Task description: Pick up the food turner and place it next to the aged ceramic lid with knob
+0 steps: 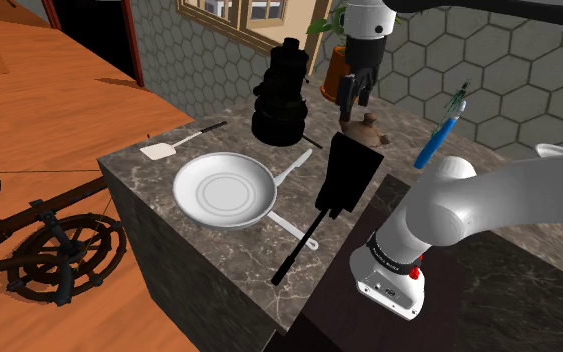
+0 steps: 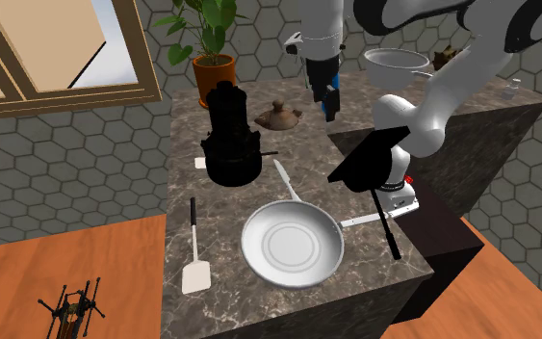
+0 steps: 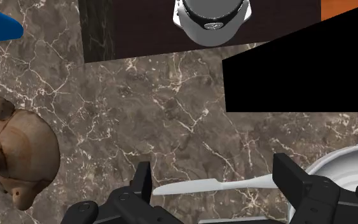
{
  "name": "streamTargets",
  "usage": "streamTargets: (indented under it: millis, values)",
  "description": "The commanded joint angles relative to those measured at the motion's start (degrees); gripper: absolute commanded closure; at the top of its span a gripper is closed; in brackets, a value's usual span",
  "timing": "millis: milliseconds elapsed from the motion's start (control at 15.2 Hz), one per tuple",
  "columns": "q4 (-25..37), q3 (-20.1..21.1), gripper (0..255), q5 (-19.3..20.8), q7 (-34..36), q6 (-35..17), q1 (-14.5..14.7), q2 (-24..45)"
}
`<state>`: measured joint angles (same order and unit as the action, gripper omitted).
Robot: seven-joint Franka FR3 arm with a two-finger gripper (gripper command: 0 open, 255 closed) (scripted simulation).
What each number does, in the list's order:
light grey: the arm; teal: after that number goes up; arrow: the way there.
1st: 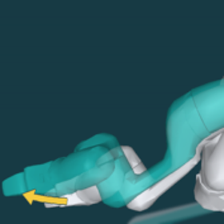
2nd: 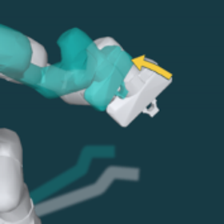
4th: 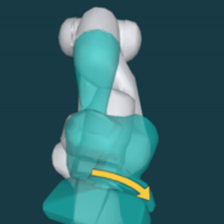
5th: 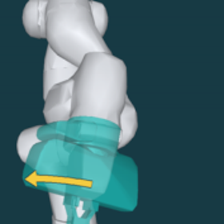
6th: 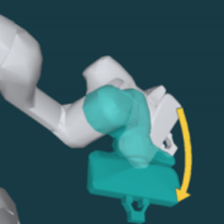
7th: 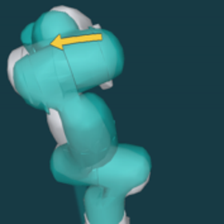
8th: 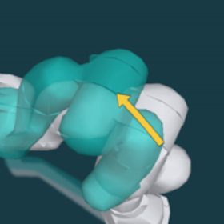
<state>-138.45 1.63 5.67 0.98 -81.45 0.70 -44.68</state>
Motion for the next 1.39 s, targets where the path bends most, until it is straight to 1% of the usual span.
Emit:
streamTargets:
  millis: [0, 396, 726, 924, 1056, 1320]
  values:
    - [0.0, 0.0, 0, 0.0, 0.0, 0.0, 0.0, 0.0]
    - [-1.31, 8.23, 0, -7.77, 18.44, -7.51, -1.53, 4.8]
    - [0.3, 14.7, 0, -12.02, 33.29, -14.85, -3.3, 11.88]
    - [2.42, 18.37, 0, -13.22, 42.08, -19.3, -4.81, 17.18]
    - [4.27, 20.63, 0, -13.33, 48.0, -22.16, -5.91, 21.08]
    - [8.95, 24.53, 0, -11.73, 60.1, -27.35, -8.14, 29.56]
